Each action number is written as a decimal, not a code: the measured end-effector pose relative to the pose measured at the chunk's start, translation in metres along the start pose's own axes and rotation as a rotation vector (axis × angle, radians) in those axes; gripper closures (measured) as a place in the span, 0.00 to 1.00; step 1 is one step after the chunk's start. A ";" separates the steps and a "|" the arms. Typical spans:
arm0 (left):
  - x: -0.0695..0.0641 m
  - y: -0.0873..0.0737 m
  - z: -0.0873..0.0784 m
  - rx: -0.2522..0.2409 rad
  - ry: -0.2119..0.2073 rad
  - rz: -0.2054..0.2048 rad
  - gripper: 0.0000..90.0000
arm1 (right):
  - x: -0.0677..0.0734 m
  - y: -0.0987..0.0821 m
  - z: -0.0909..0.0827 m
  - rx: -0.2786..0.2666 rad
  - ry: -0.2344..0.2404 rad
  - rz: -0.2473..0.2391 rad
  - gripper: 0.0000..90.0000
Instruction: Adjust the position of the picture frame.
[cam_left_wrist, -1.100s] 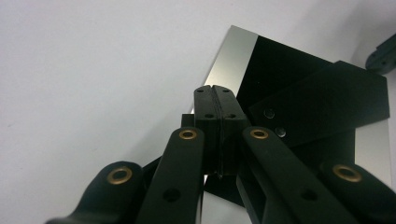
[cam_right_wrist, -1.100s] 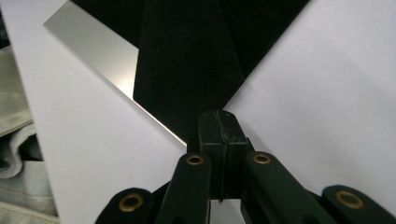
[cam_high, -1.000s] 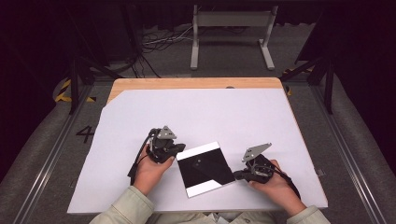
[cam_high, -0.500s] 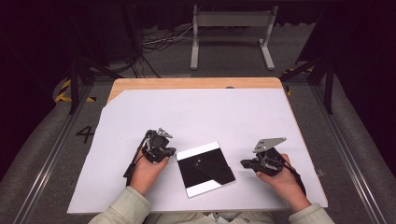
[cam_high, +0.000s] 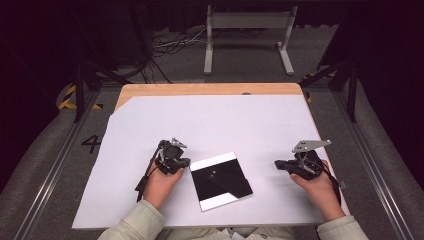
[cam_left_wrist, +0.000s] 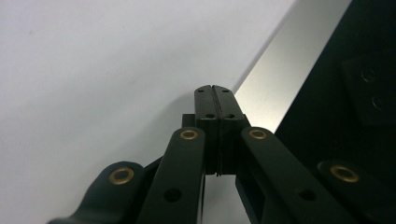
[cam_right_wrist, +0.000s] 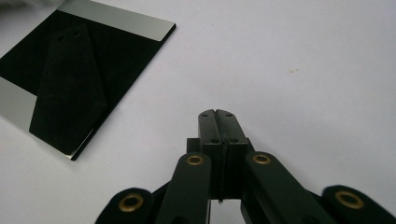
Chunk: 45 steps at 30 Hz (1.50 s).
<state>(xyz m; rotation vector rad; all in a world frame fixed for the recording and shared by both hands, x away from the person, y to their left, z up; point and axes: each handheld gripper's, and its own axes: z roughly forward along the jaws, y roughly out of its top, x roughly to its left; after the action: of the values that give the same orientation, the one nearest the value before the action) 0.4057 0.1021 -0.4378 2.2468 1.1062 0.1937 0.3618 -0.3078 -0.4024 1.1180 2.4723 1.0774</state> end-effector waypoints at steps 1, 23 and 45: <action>0.000 0.000 0.001 -0.008 -0.001 -0.008 1.00 | 0.000 0.000 0.000 -0.001 -0.001 0.000 1.00; -0.017 0.021 0.029 -0.113 -0.121 -0.020 1.00 | 0.013 -0.004 -0.008 -0.001 0.014 -0.023 1.00; -0.012 0.007 -0.040 -0.195 -0.010 0.135 0.87 | 0.024 0.004 -0.018 0.000 0.013 -0.079 0.99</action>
<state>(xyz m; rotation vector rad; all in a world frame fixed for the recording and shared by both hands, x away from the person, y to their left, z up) 0.3877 0.1086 -0.4001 2.1448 0.8899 0.3314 0.3390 -0.2980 -0.3851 1.0077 2.5033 1.0661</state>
